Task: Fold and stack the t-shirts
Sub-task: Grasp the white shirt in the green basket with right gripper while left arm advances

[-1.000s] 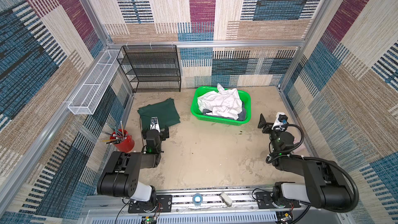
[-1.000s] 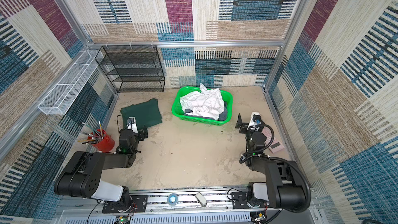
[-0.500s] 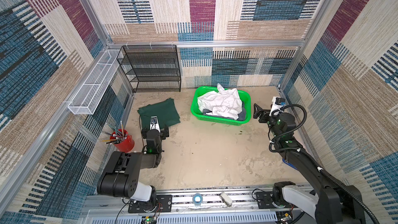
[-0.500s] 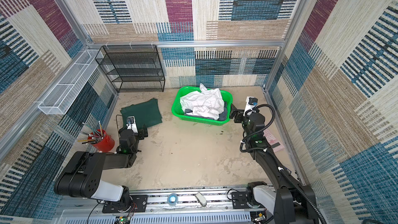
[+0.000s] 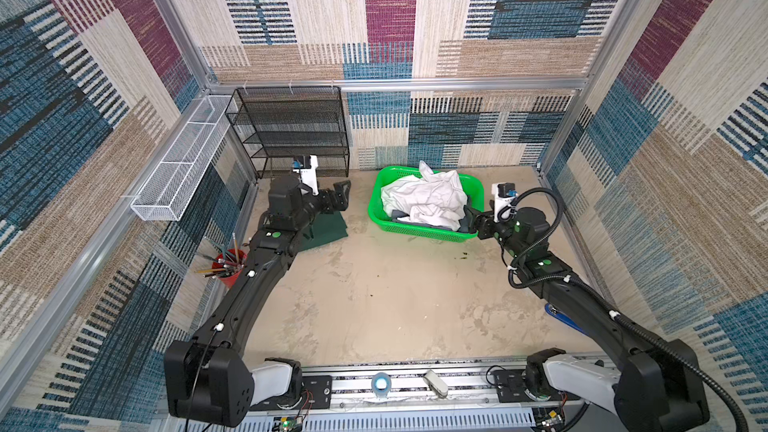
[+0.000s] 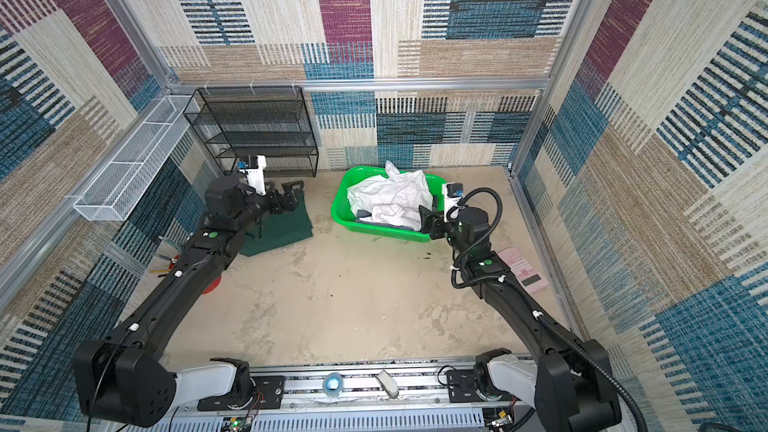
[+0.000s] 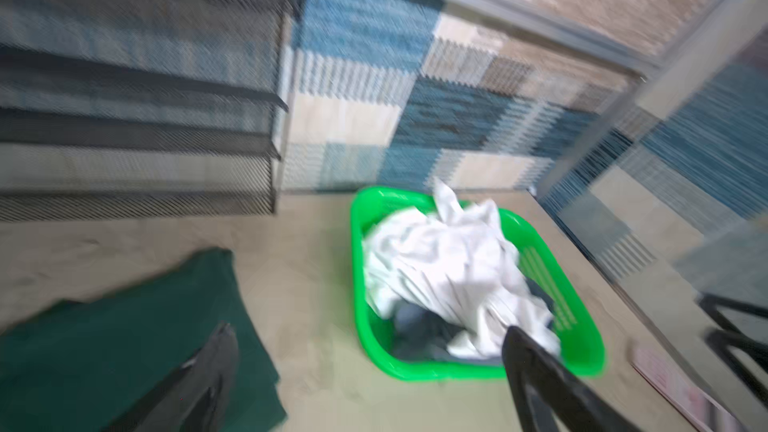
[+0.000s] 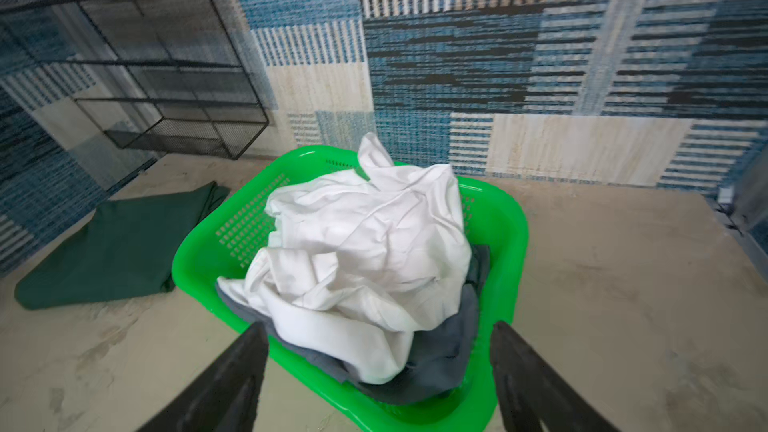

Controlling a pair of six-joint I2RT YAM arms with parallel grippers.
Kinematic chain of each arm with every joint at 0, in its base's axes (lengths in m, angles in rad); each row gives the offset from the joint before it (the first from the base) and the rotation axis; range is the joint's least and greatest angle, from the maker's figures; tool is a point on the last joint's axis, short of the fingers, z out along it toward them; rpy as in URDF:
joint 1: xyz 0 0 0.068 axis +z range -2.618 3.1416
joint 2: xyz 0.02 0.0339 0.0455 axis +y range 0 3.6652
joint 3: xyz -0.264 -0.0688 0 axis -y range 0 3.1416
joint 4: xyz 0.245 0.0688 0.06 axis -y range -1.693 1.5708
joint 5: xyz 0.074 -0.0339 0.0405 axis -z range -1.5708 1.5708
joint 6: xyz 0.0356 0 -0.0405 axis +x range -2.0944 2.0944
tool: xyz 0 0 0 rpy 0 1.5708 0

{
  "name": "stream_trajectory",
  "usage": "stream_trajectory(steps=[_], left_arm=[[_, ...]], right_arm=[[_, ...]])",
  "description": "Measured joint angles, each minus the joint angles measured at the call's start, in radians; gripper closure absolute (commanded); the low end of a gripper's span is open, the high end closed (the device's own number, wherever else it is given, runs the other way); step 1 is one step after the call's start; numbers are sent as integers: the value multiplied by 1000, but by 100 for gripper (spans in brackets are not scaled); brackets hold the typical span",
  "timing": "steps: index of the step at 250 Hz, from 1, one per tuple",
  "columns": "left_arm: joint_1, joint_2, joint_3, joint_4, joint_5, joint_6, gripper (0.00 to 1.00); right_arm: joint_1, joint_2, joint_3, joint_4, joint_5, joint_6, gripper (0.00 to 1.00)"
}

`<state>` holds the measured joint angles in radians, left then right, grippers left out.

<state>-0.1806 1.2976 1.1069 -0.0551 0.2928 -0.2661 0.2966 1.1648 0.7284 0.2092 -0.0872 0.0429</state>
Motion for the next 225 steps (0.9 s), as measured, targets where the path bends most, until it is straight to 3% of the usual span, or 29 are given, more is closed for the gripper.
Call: stream_trajectory(steps=[49, 91, 142, 225], left_arm=[[-57, 67, 58, -192, 159, 7, 0], [-83, 156, 69, -233, 184, 10, 0], [-100, 204, 113, -327, 143, 34, 0], [-103, 174, 113, -354, 93, 38, 0]], right_arm=[[132, 156, 97, -56, -44, -141, 45], [208, 317, 192, -111, -83, -234, 52], [228, 484, 315, -156, -117, -312, 59], [230, 625, 402, -208, -76, -377, 56]])
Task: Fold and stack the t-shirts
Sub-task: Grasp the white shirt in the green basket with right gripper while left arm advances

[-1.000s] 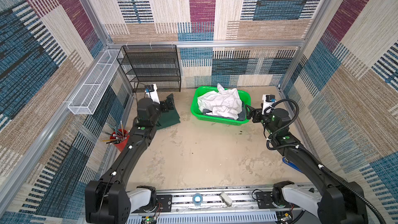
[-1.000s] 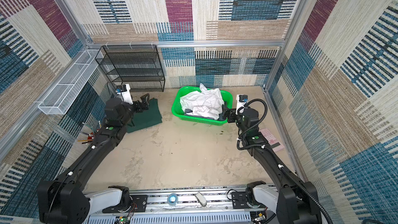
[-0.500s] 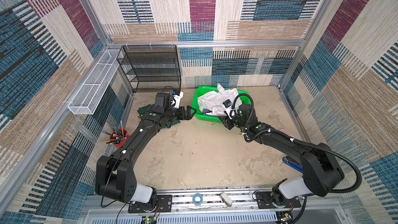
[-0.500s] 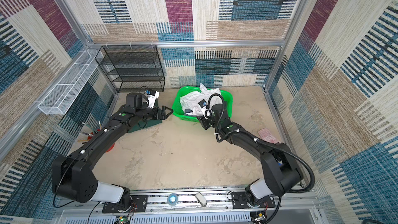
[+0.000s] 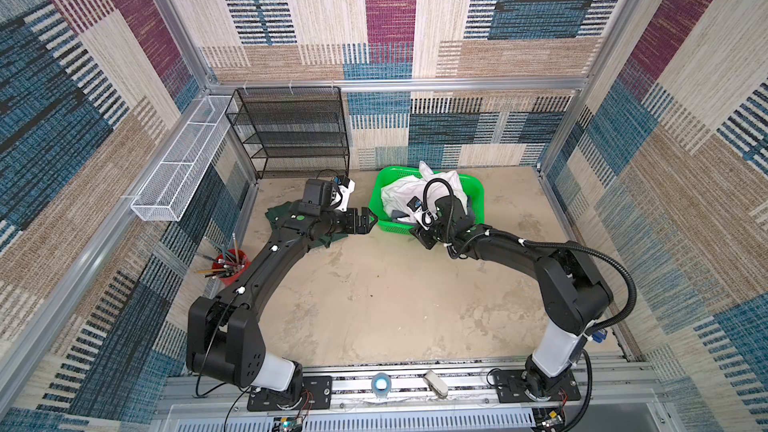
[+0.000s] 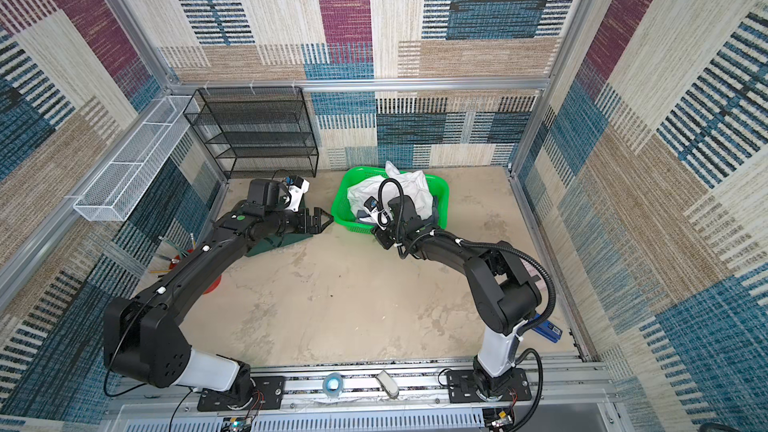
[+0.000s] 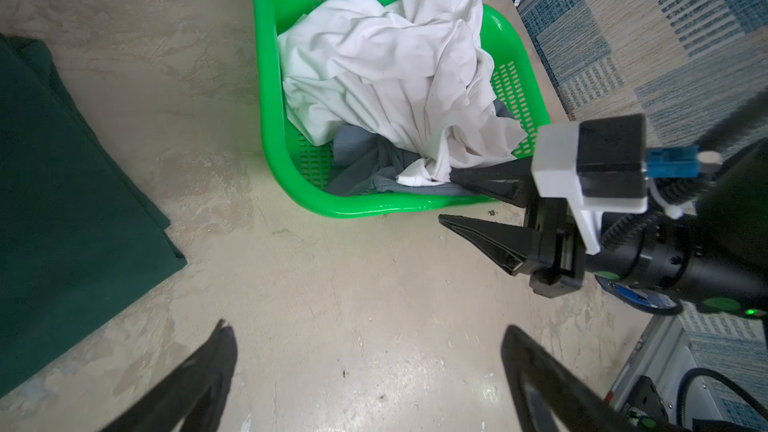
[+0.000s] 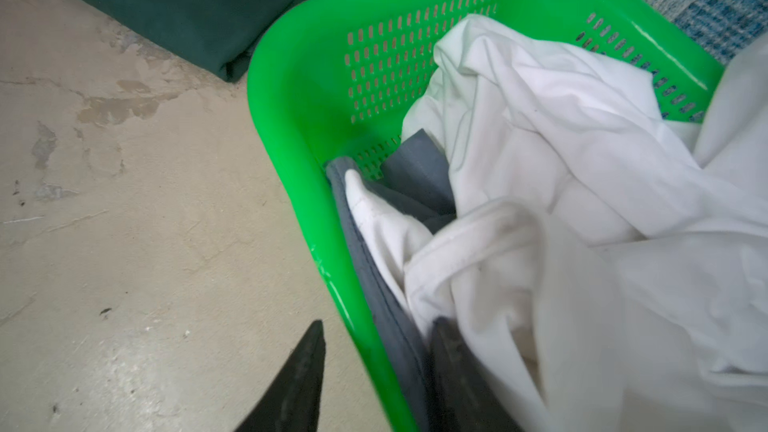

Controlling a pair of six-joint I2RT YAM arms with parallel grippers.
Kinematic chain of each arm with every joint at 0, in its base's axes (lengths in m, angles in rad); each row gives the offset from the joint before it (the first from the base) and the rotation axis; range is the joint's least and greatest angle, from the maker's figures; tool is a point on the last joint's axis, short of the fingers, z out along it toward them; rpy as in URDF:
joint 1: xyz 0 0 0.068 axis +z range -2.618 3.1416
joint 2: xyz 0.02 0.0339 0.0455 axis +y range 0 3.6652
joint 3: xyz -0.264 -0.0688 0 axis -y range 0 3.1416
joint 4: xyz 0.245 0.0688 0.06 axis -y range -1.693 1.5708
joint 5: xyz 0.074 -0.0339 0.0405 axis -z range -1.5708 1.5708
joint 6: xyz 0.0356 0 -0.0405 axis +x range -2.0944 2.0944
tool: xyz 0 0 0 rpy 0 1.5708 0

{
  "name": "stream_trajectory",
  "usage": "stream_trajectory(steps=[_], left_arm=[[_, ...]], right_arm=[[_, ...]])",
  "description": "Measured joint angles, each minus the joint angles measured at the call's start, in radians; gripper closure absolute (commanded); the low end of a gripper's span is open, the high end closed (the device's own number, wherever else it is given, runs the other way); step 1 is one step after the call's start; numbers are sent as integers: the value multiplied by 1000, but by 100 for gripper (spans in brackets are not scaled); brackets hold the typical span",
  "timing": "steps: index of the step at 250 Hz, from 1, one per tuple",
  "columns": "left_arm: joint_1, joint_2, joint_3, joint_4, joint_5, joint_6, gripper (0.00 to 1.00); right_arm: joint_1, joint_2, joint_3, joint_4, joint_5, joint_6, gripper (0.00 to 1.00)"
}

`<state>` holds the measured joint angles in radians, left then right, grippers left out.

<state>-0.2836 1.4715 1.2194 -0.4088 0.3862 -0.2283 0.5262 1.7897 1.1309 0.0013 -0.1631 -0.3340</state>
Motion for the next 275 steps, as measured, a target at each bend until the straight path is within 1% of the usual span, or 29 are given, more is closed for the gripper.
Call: stream_trajectory(steps=[53, 66, 89, 100, 121, 131, 152, 187, 214, 252, 275], left_arm=[[0, -13, -4, 1, -13, 0, 0], [0, -16, -6, 0, -13, 0, 0], [0, -17, -6, 0, -13, 0, 0], [0, -17, -6, 1, -13, 0, 0], [0, -17, -6, 0, -13, -1, 0], [0, -17, -6, 0, -13, -1, 0], [0, -19, -7, 0, -12, -1, 0], [0, -21, -13, 2, -5, -4, 0], [0, -22, -22, 8, 14, -8, 0], [-2, -19, -28, 22, 39, -12, 0], [-6, -14, -31, 25, 40, -13, 0]], right_arm=[[2, 45, 24, 8, 54, -26, 52], [2, 49, 24, 13, 70, -26, 53], [1, 62, 37, 14, 89, -51, 64], [0, 68, 45, 18, 92, -63, 72], [0, 73, 47, 30, 96, -86, 81], [-3, 70, 41, 34, 103, -86, 84], [-19, 49, 13, 44, 130, -66, 88], [-100, 3, -38, 53, 114, -57, 93], [-195, -16, -58, 53, 122, -42, 96], [-317, -15, -49, 53, 174, -26, 96], [-370, 24, -1, 53, 194, -22, 97]])
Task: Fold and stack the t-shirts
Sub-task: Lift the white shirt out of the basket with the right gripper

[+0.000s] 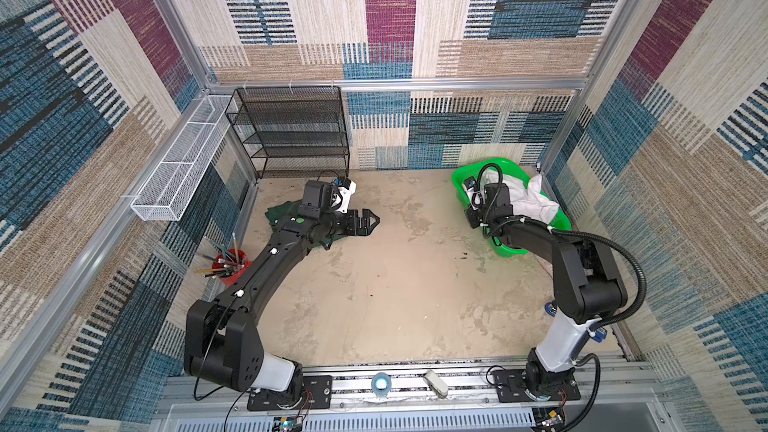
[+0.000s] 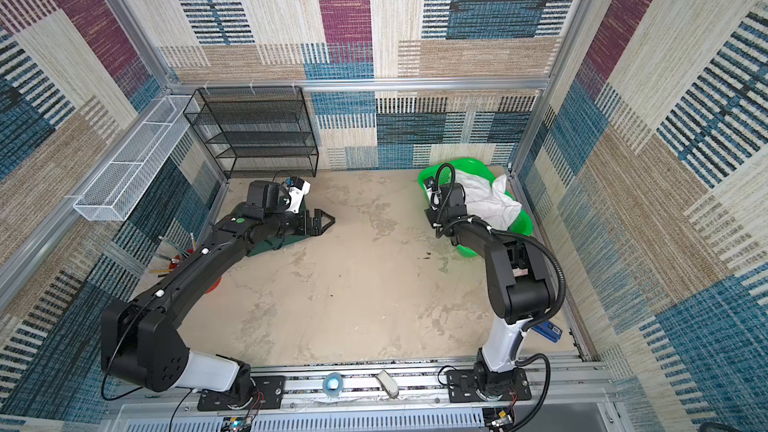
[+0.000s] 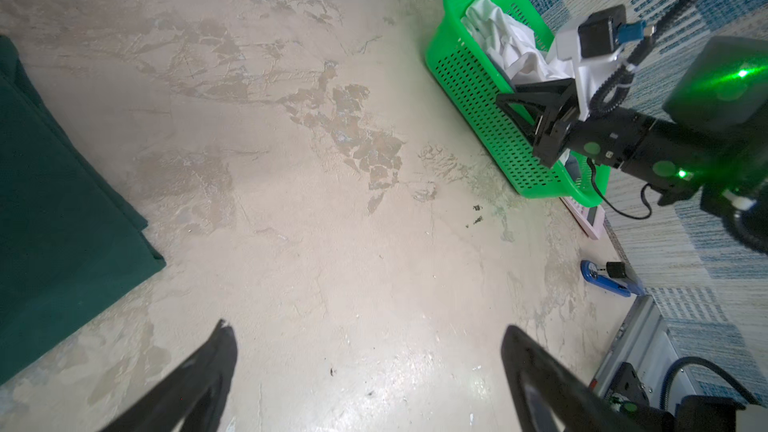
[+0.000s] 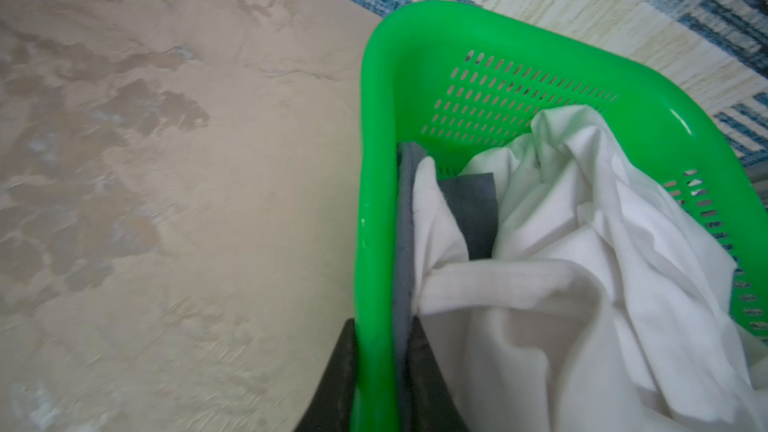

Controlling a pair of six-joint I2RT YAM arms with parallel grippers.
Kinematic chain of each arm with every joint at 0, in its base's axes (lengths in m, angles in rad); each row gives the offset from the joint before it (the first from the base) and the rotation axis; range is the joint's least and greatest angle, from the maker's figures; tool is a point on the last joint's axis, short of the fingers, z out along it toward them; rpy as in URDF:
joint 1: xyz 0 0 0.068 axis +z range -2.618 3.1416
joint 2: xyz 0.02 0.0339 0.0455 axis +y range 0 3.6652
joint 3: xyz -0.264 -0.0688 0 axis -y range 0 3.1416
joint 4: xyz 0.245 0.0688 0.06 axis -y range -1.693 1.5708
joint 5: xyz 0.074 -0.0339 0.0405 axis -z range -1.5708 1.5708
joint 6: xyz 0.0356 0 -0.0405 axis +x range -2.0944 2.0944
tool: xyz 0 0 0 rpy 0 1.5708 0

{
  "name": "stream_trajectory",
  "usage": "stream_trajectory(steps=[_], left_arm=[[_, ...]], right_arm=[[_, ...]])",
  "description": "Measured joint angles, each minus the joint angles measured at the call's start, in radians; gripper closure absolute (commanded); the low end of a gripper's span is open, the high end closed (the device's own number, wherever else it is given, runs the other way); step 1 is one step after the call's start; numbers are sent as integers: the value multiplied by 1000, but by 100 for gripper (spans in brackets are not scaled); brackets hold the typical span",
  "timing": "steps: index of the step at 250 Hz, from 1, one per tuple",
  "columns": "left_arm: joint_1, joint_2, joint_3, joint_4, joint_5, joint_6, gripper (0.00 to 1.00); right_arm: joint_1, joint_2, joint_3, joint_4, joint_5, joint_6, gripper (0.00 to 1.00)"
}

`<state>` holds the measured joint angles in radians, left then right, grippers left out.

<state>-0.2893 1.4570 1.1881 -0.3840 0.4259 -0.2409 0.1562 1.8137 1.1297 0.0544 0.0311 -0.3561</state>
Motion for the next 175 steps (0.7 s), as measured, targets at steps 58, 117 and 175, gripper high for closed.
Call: stream_trajectory(steps=[58, 117, 175], left_arm=[[-8, 13, -1, 3, 0, 1, 0], [-14, 23, -1, 3, -1, 6, 0], [-21, 16, -17, 20, -1, 8, 0]], right_arm=[[-71, 179, 214, -6, 42, -3, 97], [-115, 325, 401, -10, 92, -4, 95], [-129, 366, 477, -53, 118, 6, 95]])
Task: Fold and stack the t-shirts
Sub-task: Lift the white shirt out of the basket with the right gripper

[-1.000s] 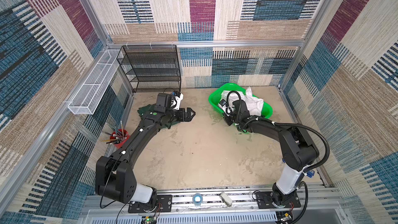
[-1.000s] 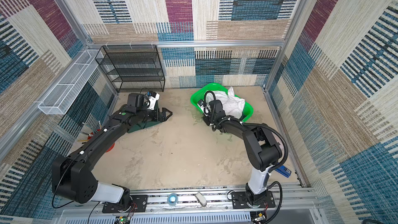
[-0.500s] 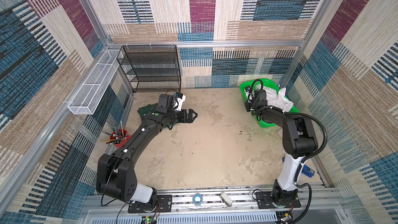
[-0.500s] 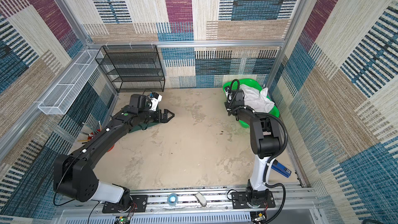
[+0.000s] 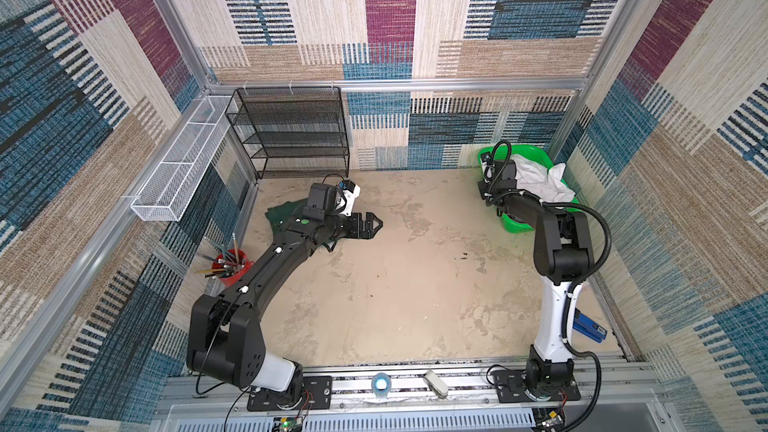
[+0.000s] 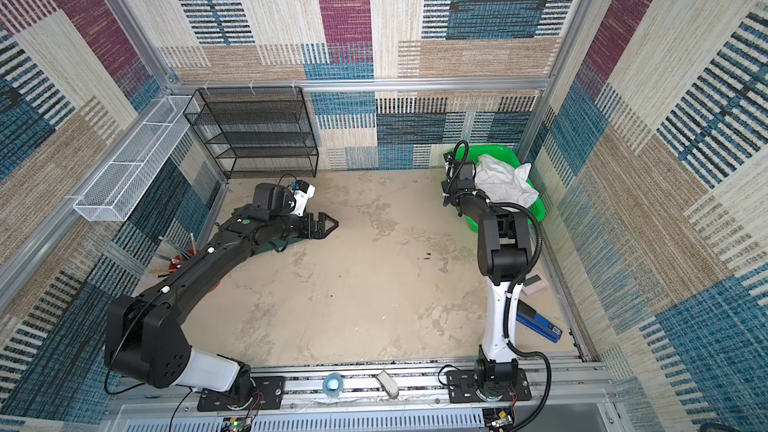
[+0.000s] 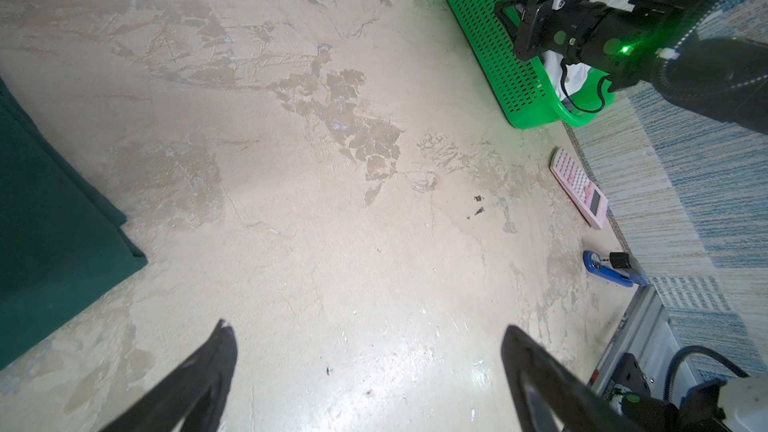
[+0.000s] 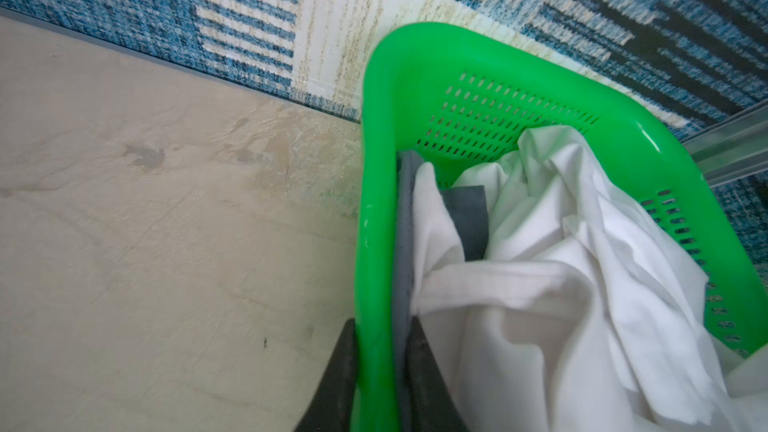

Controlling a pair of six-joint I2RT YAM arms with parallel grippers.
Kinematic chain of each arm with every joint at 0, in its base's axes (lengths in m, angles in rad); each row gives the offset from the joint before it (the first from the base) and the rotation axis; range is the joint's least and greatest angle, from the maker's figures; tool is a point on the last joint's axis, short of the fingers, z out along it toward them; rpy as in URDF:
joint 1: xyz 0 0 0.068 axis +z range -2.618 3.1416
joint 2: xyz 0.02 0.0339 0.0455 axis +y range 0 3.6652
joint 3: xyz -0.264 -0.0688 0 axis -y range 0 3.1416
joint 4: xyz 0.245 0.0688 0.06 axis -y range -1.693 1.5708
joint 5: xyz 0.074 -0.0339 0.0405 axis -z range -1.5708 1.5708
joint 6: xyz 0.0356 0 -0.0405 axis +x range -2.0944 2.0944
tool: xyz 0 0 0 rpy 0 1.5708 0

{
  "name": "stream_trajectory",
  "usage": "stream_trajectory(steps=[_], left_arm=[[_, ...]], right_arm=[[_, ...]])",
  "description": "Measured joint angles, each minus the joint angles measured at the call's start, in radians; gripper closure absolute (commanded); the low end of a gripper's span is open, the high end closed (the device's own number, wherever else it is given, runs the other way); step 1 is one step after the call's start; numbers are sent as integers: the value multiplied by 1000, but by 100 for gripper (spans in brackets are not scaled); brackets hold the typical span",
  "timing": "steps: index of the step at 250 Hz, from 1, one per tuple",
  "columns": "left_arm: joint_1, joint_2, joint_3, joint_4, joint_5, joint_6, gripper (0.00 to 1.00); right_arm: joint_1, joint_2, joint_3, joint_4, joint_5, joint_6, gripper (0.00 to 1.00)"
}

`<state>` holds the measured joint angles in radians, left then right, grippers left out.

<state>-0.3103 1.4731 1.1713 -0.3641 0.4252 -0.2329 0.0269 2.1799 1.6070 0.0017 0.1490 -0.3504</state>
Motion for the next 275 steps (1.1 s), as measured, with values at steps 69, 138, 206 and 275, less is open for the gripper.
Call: stream_trajectory(steps=[69, 138, 206, 275], left_arm=[[-35, -19, -2, 46, 0, -18, 0], [-72, 89, 182, 79, 0, -4, 0], [-88, 123, 142, 106, -3, 32, 0], [-101, 99, 140, 101, -28, 65, 0]], right_arm=[[-18, 26, 51, -27, 10, 8, 70], [-18, -115, -11, 6, -79, 45, 43], [-111, -154, 13, -32, -85, 242, 50], [-151, -108, 18, -128, -91, 352, 52]])
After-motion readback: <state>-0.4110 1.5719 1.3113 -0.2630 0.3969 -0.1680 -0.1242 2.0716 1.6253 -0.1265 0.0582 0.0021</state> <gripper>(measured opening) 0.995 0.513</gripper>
